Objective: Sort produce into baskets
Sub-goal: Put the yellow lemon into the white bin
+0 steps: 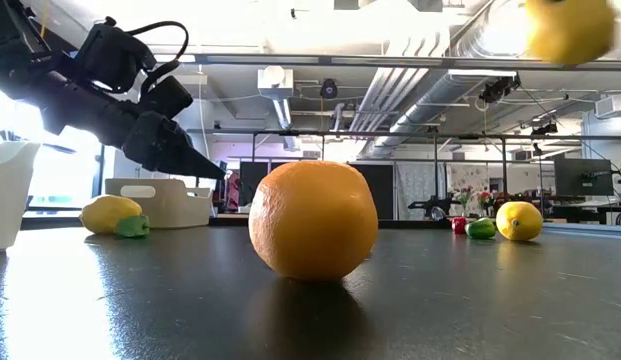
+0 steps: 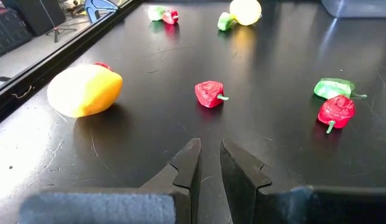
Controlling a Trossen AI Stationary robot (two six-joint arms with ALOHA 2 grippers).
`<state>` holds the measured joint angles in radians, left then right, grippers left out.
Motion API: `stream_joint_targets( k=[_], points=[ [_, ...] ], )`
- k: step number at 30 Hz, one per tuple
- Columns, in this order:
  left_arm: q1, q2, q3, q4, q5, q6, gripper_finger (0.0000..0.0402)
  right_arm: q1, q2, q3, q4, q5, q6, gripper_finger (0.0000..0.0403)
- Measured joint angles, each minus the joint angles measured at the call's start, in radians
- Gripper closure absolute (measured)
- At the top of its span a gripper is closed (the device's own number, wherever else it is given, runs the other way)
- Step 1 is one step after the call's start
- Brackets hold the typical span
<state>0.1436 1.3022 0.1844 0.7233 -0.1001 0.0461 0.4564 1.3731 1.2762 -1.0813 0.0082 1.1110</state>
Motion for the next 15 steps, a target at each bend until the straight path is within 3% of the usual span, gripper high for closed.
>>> stream_joint_targets(
  k=[3,6,9,15],
  points=[
    [0.0,0.0,0.0,0.0,0.0,0.0,0.0355,0.048,0.0,0.03,-0.081,0.009,0.071,0.0247],
    [0.0,0.0,0.0,0.002,0.003,-0.004,0.0355,0.072,0.0,0.028,-0.036,0.08,0.026,0.0247],
    [0.0,0.0,0.0,0.03,0.053,-0.031,0.0355,0.062,0.0,-0.004,0.085,0.164,-0.082,0.0247],
    [-0.003,0.0,0.0,0.134,0.26,-0.065,0.0355,-0.04,0.0,-0.163,0.48,0.27,-0.412,0.025]
  ],
)
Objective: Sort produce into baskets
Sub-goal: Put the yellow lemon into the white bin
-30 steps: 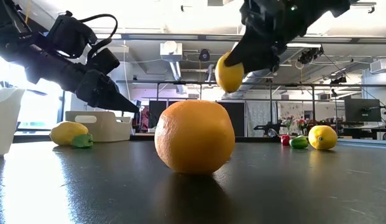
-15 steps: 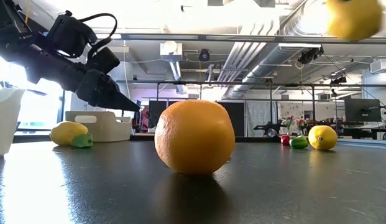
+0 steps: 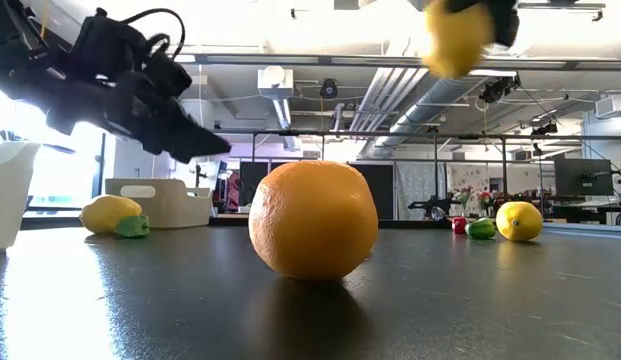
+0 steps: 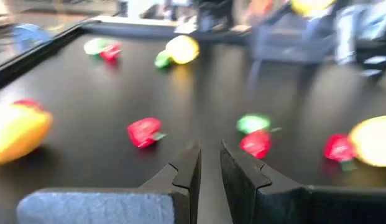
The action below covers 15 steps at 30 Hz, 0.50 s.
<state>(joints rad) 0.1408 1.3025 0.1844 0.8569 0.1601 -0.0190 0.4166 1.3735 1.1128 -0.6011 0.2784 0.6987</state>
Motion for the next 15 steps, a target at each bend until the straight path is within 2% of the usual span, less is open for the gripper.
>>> stream_joint_targets(
  k=[3,6,10,15],
  points=[
    [-0.014,0.0,0.0,0.035,0.065,-0.006,0.0355,-0.068,0.0,-0.118,0.28,0.007,-0.148,0.025],
    [-0.047,0.0,0.0,0.054,0.097,0.052,0.0355,-0.136,0.003,-0.242,0.575,-0.019,-0.281,0.025],
    [-0.102,0.0,0.023,0.078,0.042,0.104,0.0347,-0.21,0.023,-0.363,0.904,-0.075,-0.412,0.025],
    [-0.157,0.005,0.101,0.04,-0.031,0.142,0.0313,-0.251,0.062,-0.409,1.119,-0.115,-0.53,0.025]
  ],
)
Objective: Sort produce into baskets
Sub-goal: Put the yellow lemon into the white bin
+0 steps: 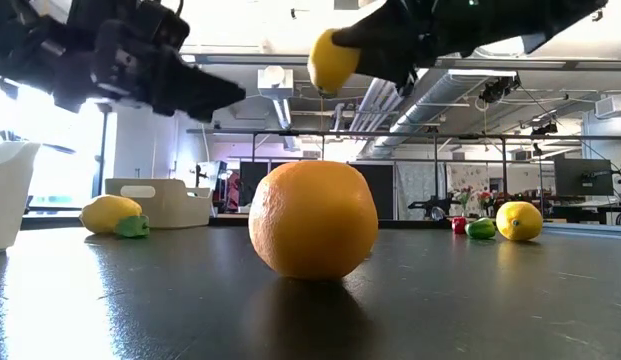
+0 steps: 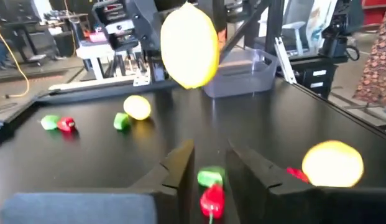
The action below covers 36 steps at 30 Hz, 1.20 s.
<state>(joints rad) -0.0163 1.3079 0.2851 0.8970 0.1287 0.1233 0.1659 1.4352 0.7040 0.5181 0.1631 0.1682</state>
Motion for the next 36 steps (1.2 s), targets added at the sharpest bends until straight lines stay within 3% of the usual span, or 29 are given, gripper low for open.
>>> stream_joint_targets(
  k=[5,17,30,36],
  points=[
    [-0.023,0.0,0.09,-0.063,-0.071,0.01,0.0265,-0.004,0.037,0.015,0.091,-0.025,-0.068,0.0249],
    [-0.066,0.061,0.284,-0.228,-0.056,-0.094,0.0151,-0.002,0.051,0.04,0.094,-0.025,-0.108,0.0248],
    [-0.069,0.165,0.382,-0.237,-0.052,-0.095,0.0142,-0.001,0.051,0.041,0.122,-0.023,-0.124,0.0247],
    [-0.069,0.182,0.409,-0.264,-0.046,-0.084,0.0161,-0.001,0.051,0.041,0.117,-0.02,-0.103,0.0232]
  ],
)
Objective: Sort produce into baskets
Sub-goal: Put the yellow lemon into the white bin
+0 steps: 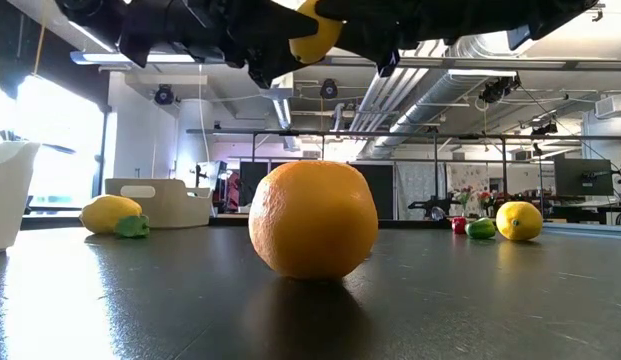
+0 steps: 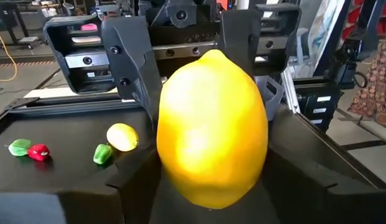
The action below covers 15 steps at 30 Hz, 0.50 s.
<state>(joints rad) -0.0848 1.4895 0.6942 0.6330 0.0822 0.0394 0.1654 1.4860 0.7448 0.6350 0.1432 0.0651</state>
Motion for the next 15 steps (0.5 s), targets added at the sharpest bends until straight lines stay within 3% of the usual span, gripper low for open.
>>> stream_joint_targets(
  k=[9,15],
  points=[
    [0.001,0.0,0.0,-0.009,0.013,0.04,0.0247,0.002,0.0,0.0,-0.003,0.049,0.007,0.0139],
    [0.0,-0.002,0.003,-0.038,0.024,0.059,0.025,0.014,-0.017,0.0,0.001,0.059,-0.026,0.0101]
  ],
)
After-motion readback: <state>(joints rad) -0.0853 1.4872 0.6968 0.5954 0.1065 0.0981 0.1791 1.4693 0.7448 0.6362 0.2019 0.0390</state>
